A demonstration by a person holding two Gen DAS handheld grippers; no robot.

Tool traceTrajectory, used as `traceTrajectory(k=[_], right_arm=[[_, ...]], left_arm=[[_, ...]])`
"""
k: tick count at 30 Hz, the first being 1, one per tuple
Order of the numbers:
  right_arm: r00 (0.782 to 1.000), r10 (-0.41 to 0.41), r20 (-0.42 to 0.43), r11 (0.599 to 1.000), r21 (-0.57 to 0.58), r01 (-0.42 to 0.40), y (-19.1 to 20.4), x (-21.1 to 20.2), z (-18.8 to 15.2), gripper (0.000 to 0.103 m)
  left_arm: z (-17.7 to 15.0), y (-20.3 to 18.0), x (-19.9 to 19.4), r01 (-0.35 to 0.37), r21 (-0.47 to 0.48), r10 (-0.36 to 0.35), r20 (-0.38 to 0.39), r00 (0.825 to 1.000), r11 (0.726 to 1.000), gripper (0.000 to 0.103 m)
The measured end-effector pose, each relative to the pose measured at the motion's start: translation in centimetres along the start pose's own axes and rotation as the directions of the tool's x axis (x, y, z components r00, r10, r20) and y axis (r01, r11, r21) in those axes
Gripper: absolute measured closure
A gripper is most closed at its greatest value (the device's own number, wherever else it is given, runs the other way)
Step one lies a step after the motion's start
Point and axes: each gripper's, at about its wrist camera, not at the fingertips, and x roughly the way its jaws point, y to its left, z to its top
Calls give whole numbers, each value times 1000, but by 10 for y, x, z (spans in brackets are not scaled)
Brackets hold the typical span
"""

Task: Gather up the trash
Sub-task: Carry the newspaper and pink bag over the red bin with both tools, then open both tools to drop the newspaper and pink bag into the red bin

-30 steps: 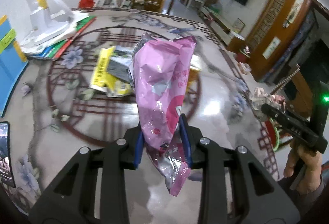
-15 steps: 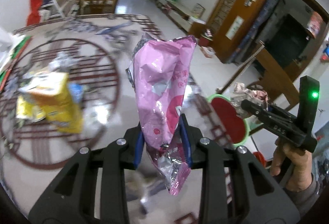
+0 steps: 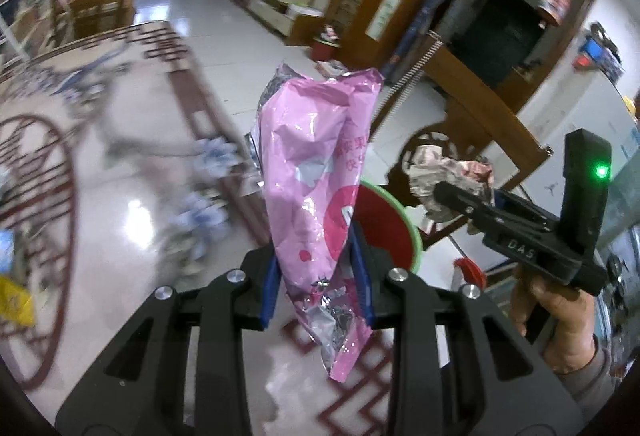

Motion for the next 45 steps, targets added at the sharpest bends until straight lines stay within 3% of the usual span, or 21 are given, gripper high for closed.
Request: traceTrajectory(k=[4, 10, 28, 35, 38, 43, 45], right_arm=[[999, -32, -1, 996, 78, 32, -35, 1, -4, 53], [998, -62, -8, 985, 163, 63, -68, 4, -13, 53], [993, -106, -45, 974, 194, 113, -87, 10, -27, 53], [994, -101, -48, 975, 193, 109, -84, 11, -25, 53], [994, -99, -54, 976, 187, 107, -84, 14, -26, 52], [995, -82, -58, 980, 178, 91, -76, 17, -24, 41], [996, -77, -48, 982, 170, 84, -70, 17, -22, 27]], left_arm=[[11, -18, 25, 58, 9, -58, -16, 998, 998, 73], [22, -35, 58, 90, 11, -89, -51, 995, 996, 73], [37, -61, 125, 103, 25, -98, -162, 982, 994, 72], [39, -64, 123, 108, 21, -104, -158, 982, 994, 32], [40, -60, 118, 94, 1, -93, -142, 985, 996, 29], [42, -50, 101, 69, -22, -71, -105, 992, 997, 27], [41, -45, 91, 56, -25, -58, -88, 994, 998, 24]])
